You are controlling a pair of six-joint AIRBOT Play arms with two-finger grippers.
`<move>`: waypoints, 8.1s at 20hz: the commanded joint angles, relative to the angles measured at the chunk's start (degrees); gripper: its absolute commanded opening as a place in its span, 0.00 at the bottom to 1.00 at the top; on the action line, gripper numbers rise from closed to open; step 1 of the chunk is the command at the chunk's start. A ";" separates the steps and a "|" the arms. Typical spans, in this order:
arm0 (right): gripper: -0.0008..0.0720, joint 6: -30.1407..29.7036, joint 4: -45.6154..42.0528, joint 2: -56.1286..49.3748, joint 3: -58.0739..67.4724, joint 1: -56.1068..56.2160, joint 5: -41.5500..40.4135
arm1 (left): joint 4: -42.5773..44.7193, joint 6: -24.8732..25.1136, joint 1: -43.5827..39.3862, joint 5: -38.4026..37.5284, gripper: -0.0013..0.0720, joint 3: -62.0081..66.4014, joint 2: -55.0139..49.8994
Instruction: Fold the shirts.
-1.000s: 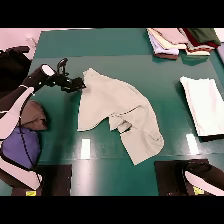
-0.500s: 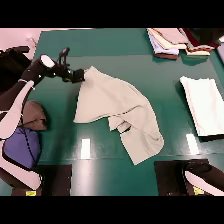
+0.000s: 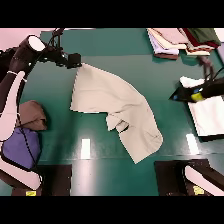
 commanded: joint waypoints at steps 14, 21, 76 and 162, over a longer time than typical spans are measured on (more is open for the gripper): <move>0.11 -6.32 9.55 -31.04 11.69 15.41 -16.06 | 0.28 -0.04 0.00 -5.18 0.05 0.63 0.07; 0.03 -9.55 9.38 -16.79 27.82 13.64 -14.45 | 4.37 -0.35 0.00 -8.39 0.05 12.66 7.15; 0.54 3.39 -1.84 -10.91 24.15 8.92 -3.50 | -0.52 -5.22 -1.27 9.55 0.70 -49.00 24.20; 0.03 -11.15 9.62 8.11 51.60 -6.38 -10.38 | 14.34 -3.67 -3.21 11.37 0.05 6.47 57.59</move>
